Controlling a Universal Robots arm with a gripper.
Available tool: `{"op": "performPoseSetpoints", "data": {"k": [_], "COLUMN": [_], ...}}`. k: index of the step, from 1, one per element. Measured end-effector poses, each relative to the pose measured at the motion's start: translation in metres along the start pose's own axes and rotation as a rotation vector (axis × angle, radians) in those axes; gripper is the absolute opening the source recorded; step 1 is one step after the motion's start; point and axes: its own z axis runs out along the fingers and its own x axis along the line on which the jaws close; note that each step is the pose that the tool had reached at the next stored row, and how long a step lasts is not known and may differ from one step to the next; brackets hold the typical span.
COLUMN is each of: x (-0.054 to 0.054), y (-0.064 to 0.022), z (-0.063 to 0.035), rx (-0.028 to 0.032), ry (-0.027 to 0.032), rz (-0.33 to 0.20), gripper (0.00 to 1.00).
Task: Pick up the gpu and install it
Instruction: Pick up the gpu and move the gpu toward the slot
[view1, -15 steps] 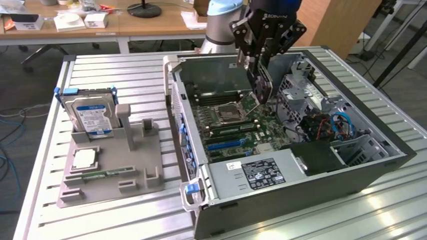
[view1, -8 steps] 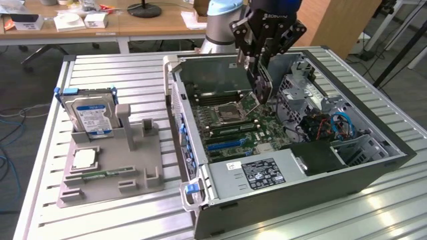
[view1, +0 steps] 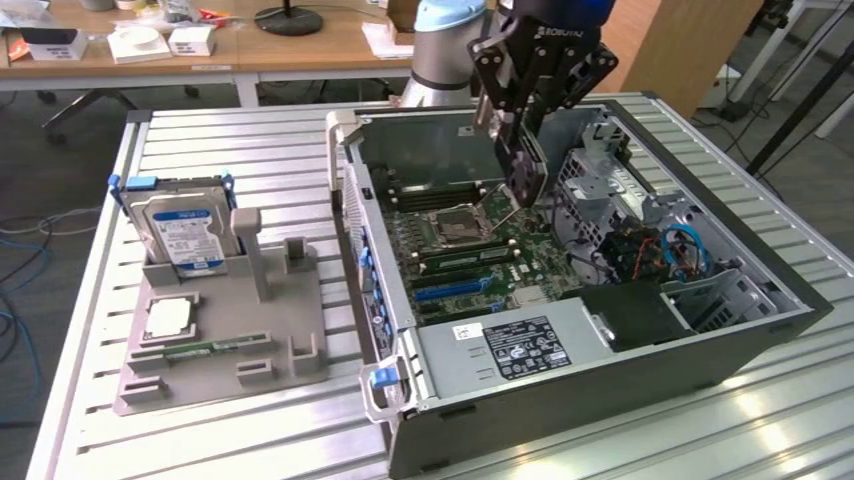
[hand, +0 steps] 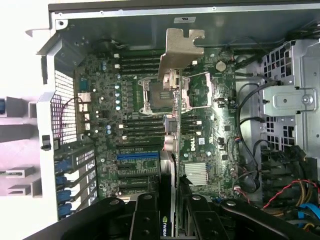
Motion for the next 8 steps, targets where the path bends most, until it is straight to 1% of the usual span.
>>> {"op": "performPoseSetpoints", "data": {"k": [1, 3, 8], "x": [-0.0013, -0.0039, -0.0062], "y": [0.0001, 0.0003, 0.0005], "z": [0.0001, 0.0000, 0.0002], "rx": [-0.0018, -0.0031, -0.0041], "ry": [0.0000, 0.0005, 0.0022], "rz": [0.000, -0.002, -0.026], "gripper": [0.26, 0.26, 0.26]}}
